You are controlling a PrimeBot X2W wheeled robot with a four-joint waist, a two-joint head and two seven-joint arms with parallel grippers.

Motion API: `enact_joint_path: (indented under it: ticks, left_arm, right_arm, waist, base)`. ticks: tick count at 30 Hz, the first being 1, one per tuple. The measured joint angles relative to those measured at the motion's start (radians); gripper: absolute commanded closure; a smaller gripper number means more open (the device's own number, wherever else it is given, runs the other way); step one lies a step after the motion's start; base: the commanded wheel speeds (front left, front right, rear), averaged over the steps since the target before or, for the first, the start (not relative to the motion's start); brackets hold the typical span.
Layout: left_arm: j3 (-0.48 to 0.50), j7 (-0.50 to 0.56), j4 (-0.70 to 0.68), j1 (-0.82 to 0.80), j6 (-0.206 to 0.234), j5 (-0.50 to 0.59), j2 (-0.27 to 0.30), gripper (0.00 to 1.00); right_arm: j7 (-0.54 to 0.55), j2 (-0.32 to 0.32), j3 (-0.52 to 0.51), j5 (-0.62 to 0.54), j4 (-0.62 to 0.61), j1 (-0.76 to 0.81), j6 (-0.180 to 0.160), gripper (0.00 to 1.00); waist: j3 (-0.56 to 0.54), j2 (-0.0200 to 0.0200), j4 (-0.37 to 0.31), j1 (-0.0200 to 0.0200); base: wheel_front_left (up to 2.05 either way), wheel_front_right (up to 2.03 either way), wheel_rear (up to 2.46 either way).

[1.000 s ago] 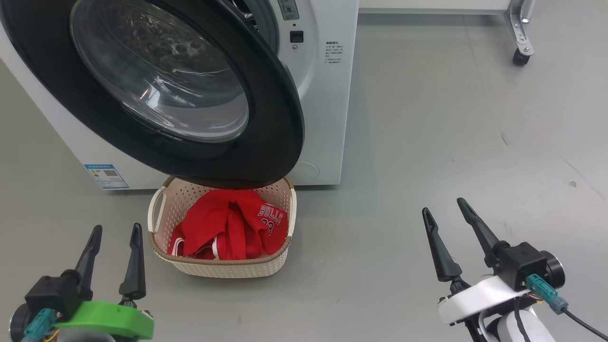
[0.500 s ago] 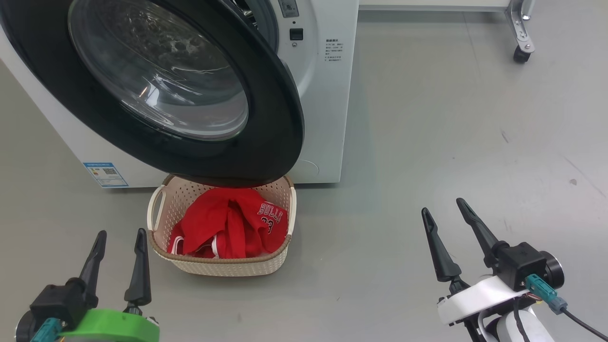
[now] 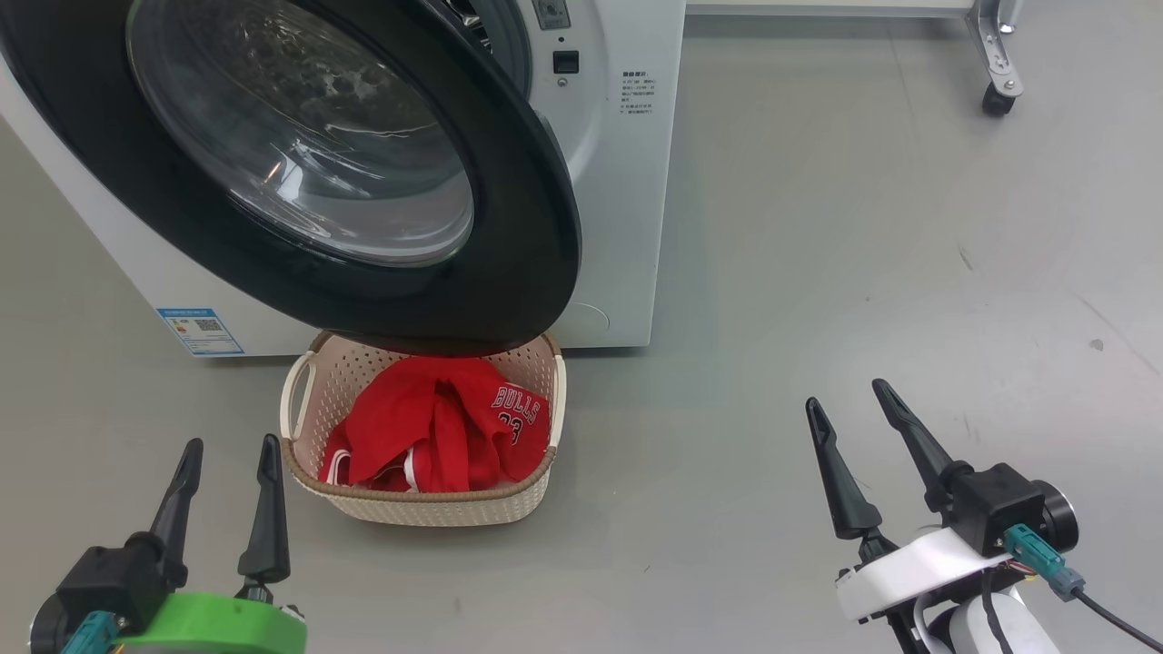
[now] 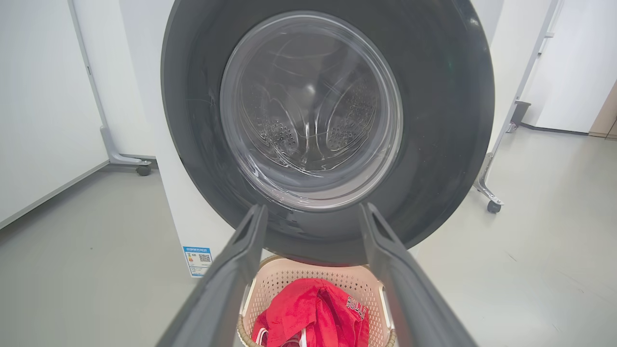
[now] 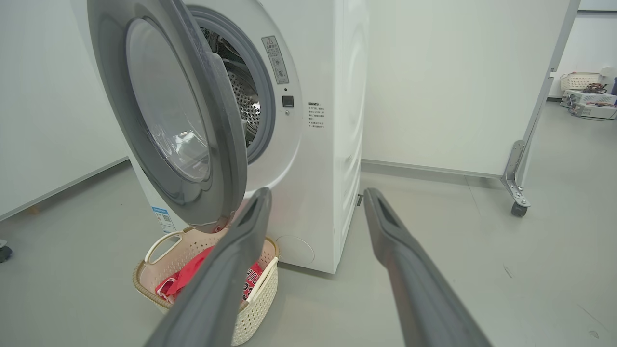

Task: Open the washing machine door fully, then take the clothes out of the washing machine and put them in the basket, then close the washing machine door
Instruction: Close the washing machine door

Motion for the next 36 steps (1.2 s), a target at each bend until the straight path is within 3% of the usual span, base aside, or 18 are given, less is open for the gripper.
enact_joint_path:
  ticks: [22,23,24,25,36]
  left_arm:
    - [0.037,0.0,0.0,0.013,-0.036,0.044,-0.035,0.0]
    - [0.038,0.0,0.0,0.013,-0.036,0.045,-0.035,0.0]
    - [0.038,0.0,0.0,0.013,-0.039,0.047,-0.036,0.0]
    - [0.039,0.0,0.0,0.013,-0.04,0.051,-0.036,0.0]
    - [0.032,0.0,-0.012,0.009,-0.058,0.062,-0.046,0.0]
  right_arm:
    - [0.0,0.001,0.0,0.0,0.001,0.0,0.007,0.0]
    - [0.0,0.001,0.002,0.0,0.001,0.0,0.007,0.26]
    - [0.0,0.0,0.004,-0.002,0.001,0.0,0.007,0.76]
    - [0.0,-0.001,0.007,-0.005,0.0,-0.001,0.007,1.0]
    - [0.0,-0.041,0.078,-0.048,-0.029,-0.053,0.017,1.0]
  waist:
    - [0.007,0.0,0.003,0.0]
    - [0.008,0.0,0.003,0.0]
    - [0.009,0.0,0.004,0.0]
    - [0.01,0.0,0.004,0.0]
    - [0.054,0.0,0.023,0.0]
  base:
    - [0.0,0.0,0.0]
    - [0.0,0.0,0.0]
    - [0.0,0.0,0.0]
    - [0.0,0.0,0.0]
    - [0.0,0.0,0.0]
